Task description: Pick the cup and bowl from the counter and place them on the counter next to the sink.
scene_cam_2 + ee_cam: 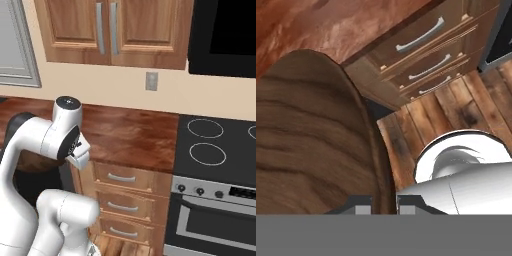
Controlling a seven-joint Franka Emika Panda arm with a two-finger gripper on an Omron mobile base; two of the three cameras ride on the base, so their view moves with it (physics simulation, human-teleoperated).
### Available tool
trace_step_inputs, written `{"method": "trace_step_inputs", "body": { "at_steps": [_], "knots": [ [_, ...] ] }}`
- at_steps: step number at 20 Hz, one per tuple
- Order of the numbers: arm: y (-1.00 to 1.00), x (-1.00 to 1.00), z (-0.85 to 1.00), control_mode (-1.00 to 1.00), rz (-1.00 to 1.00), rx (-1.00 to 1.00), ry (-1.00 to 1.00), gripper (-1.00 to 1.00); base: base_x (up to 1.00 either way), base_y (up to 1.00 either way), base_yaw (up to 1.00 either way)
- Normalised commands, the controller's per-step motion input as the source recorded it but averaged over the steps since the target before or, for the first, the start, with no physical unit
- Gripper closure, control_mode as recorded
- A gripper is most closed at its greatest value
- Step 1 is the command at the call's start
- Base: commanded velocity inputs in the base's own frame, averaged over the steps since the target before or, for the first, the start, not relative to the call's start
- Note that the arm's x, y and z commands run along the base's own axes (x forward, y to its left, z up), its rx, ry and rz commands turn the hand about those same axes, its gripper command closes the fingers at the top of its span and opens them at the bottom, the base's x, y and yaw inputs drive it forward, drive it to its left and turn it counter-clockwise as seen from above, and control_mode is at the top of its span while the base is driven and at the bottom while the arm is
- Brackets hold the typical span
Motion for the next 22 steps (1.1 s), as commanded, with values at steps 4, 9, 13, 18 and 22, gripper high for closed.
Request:
{"method": "trace_step_inputs", "body": {
  "at_steps": [4, 9, 13, 18, 22],
  "knots": [
    [0.0, 0.0, 0.0, 1.0, 0.0, 0.0, 0.0, 1.0, -0.18, 0.7, 0.0],
    [0.0, 0.0, 0.0, 1.0, 0.0, 0.0, 0.0, 1.0, -0.31, 0.74, 0.0],
    [0.0, 0.0, 0.0, 1.0, 0.0, 0.0, 0.0, 1.0, -0.34, 0.8, 0.0],
    [0.0, 0.0, 0.0, 1.0, 0.0, 0.0, 0.0, 1.0, -0.25, 0.91, 0.0],
    [0.0, 0.0, 0.0, 1.0, 0.0, 0.0, 0.0, 1.0, -0.11, 1.0, 0.0]
  ]
}}
